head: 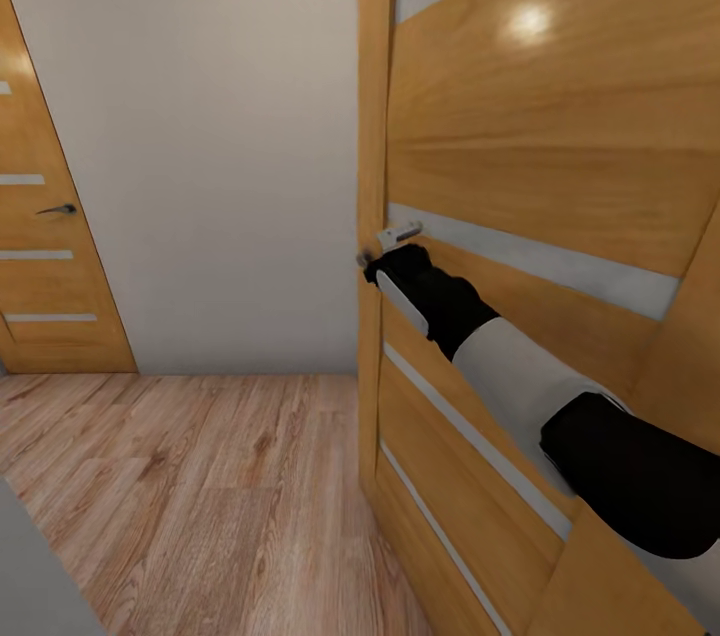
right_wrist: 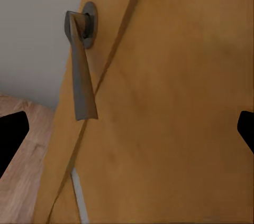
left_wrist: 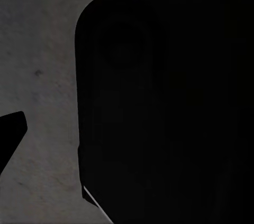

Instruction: Move the two storage containers from the living room to the garage. In the garage, place one container on the floor and stack the other container on top of it (either order is fine).

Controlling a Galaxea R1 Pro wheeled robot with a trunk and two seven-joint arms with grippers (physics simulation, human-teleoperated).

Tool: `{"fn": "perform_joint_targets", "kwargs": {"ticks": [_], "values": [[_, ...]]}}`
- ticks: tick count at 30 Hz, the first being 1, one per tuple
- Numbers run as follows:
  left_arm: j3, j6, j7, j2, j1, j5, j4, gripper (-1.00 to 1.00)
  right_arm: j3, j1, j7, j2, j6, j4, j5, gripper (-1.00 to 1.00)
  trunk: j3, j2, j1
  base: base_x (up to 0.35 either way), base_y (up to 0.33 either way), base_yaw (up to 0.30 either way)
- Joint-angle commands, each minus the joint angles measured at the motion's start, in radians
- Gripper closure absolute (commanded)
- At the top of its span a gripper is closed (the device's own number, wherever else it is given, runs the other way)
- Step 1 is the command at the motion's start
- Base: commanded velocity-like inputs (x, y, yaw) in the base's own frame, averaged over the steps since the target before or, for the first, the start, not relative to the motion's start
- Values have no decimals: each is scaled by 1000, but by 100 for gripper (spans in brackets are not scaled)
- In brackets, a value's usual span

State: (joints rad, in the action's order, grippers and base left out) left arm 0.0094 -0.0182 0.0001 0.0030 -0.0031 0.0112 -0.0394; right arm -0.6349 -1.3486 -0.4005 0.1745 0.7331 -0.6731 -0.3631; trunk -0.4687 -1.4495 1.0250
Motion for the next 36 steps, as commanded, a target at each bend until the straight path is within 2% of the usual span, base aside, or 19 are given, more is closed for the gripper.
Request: {"fn": "perform_joint_targets", "kwargs": {"ticks": [1, 10, 19, 25, 36], "values": [[1, -2, 0, 0, 0, 1, -1, -100, -3, -1, -18, 0, 10, 26, 16, -100, -1, 0, 0, 0, 0, 0], [0, -2, 1, 0, 0, 1, -1, -100, -5, -1, -46, 0, 2, 66, 69, -100, -1, 0, 0, 0, 0, 0], [0, -2, 1, 0, 0, 1, -1, -100, -6, -3, -51, 0, -22, 129, 74, -100, -1, 0, 0, 0, 0, 0], [0, -2, 1, 0, 0, 1, -1, -100, -6, -7, -100, 0, -28, 148, 78, -100, -1, 0, 0, 0, 0, 0], [0, -2, 1, -1, 0, 0, -1, -100, -3, -20, -140, 0, -29, 172, 79, -100, -1, 0, 0, 0, 0, 0]]}}
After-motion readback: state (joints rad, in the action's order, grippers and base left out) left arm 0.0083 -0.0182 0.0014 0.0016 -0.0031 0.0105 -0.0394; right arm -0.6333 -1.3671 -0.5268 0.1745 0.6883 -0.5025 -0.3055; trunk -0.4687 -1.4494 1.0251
